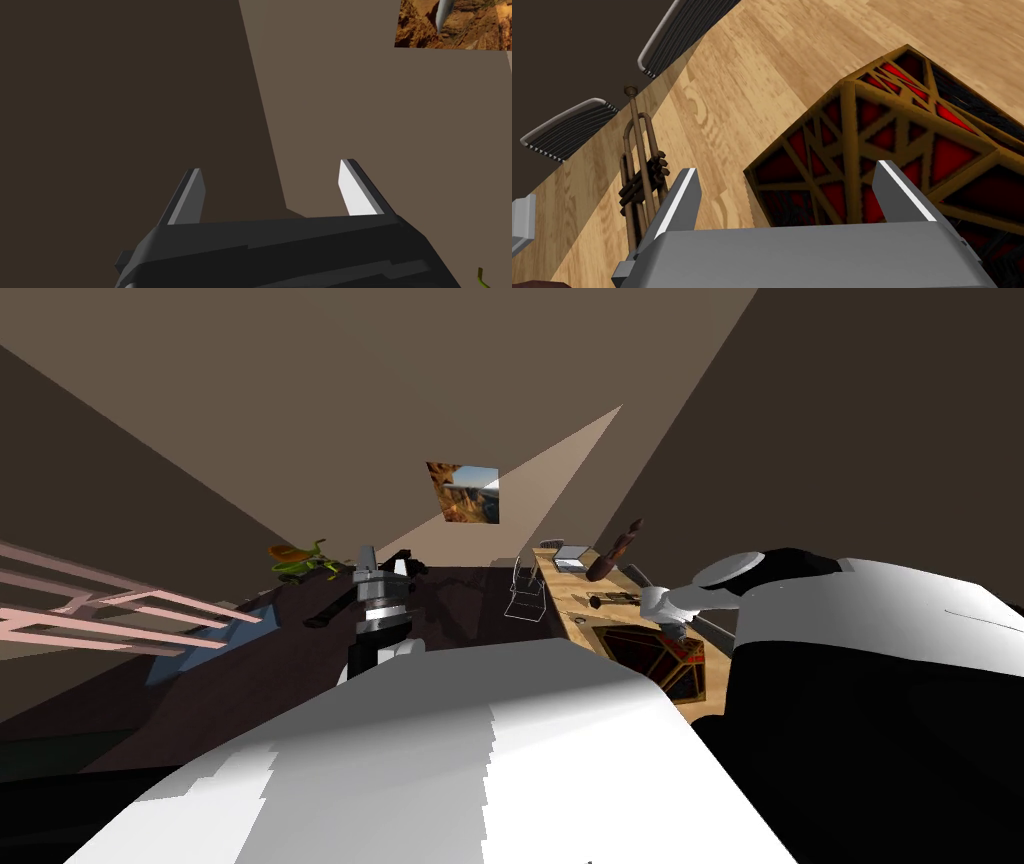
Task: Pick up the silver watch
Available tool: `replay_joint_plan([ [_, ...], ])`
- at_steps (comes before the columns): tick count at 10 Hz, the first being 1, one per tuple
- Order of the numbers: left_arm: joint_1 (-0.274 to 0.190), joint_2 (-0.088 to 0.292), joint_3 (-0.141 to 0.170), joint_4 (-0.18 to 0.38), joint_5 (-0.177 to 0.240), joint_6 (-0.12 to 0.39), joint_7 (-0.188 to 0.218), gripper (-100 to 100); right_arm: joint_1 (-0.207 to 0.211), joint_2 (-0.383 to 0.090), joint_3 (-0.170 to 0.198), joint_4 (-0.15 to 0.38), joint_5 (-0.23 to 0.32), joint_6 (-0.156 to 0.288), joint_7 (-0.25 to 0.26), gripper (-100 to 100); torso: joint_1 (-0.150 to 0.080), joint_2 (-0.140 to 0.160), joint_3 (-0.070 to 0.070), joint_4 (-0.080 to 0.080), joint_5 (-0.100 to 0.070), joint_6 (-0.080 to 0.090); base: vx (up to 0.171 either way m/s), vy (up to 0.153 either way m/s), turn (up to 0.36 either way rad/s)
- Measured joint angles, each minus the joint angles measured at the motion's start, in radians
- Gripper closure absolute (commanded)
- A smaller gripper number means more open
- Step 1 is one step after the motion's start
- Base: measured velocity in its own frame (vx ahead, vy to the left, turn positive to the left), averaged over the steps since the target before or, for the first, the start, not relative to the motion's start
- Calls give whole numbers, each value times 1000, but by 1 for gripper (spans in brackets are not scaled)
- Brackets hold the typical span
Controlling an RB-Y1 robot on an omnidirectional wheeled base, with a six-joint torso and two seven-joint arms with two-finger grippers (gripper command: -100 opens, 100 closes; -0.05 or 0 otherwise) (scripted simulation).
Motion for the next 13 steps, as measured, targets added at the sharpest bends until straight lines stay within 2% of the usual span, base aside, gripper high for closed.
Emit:
replay_joint_plan([
  [1, 0, 0, 0, 0, 0, 0, 0, 0, 9, -23, 0, 6, 11, 4, 1, -100, 0, 0, 0, 0, 0, 0, -30, -3, 158],
  [3, 0, 0, 0, 0, 0, 0, 0, 0, 62, -86, -22, 52, 54, 0, -22, -100, -2, -1, -1, 0, -1, -1, -24, -9, 47],
  [4, 0, 0, 0, 0, 0, 0, 0, 0, 59, -108, -21, 36, 76, -8, -35, -100, -2, -2, -1, 0, -1, -1, -30, -4, 134],
  [5, 0, 0, 0, 0, 0, 0, 0, 0, 95, -141, -34, 70, 99, -8, -49, -100, -2, -1, -1, 0, -1, -1, -32, -8, 105],
  [7, 0, 0, 0, 0, 0, 0, 0, 0, 114, -195, -44, 85, 124, -13, -58, -100, -2, -2, -1, 0, -1, 0, -19, -8, 69],
  [9, 0, 0, 0, 0, 0, 0, 0, 0, 156, -255, -60, 124, 161, -15, -70, -100, -3, -1, -1, 0, -1, -1, -21, -10, 43],
  [10, 0, 0, 0, 0, 0, 0, 0, 0, 157, -268, -60, 111, 182, -21, -85, -100, -2, -2, -1, 0, -1, 0, -26, -2, 106],
  [13, 0, 0, 0, 0, 0, 0, 0, 0, 230, -361, -86, 151, 258, -36, -136, -100, -2, -1, -1, 0, -1, -1, -28, -10, 95],
])
